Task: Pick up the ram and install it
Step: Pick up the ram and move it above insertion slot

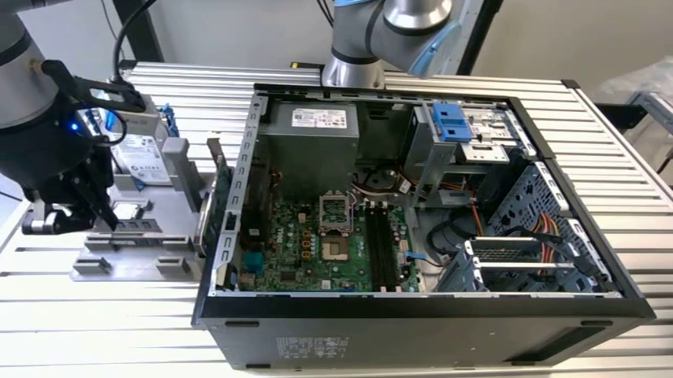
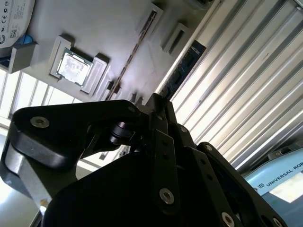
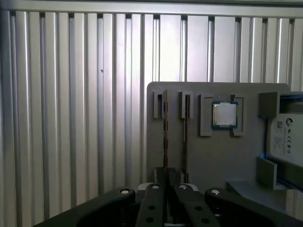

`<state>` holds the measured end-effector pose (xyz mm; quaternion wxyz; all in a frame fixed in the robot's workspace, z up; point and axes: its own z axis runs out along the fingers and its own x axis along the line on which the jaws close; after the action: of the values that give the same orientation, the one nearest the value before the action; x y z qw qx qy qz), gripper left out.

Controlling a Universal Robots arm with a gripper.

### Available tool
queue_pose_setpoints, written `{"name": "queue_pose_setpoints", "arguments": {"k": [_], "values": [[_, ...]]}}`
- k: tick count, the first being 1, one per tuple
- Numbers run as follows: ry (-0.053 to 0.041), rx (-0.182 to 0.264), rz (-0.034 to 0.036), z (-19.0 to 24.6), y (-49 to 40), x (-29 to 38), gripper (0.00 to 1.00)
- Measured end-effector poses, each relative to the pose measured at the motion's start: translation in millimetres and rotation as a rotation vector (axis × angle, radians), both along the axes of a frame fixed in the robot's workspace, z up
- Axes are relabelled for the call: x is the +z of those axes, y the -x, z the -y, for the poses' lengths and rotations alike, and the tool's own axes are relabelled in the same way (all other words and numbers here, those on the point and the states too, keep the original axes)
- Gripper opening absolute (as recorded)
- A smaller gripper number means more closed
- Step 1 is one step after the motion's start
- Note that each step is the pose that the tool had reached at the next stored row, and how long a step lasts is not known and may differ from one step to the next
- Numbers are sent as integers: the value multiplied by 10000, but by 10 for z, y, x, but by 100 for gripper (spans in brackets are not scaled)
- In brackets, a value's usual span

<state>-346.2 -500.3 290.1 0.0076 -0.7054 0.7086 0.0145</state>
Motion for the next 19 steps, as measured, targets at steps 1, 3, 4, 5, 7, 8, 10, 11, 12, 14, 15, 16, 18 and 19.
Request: {"name": "queue_pose_setpoints", "arguments": {"k": [1, 3, 4, 5, 7, 8, 10, 11, 12, 14, 15, 16, 18, 19], "values": [[0, 0, 1, 0, 0, 15, 0], [0, 1, 0, 0, 0, 48, 0], [0, 1, 0, 0, 0, 63, 0], [-1, 1, 1, 0, 0, 79, 0], [-1, 0, 1, 0, 0, 111, 0], [0, 0, 1, 0, 0, 129, 0], [0, 0, 0, 0, 0, 162, 0], [0, -1, 0, 0, 0, 178, 0], [0, 0, 1, 0, 0, 193, 0], [0, 0, 1, 0, 0, 225, 0], [0, 0, 1, 0, 0, 241, 0], [-1, 0, 1, 0, 0, 256, 0], [-1, -1, 1, 0, 0, 286, 0], [0, -1, 0, 0, 0, 301, 0]]}}
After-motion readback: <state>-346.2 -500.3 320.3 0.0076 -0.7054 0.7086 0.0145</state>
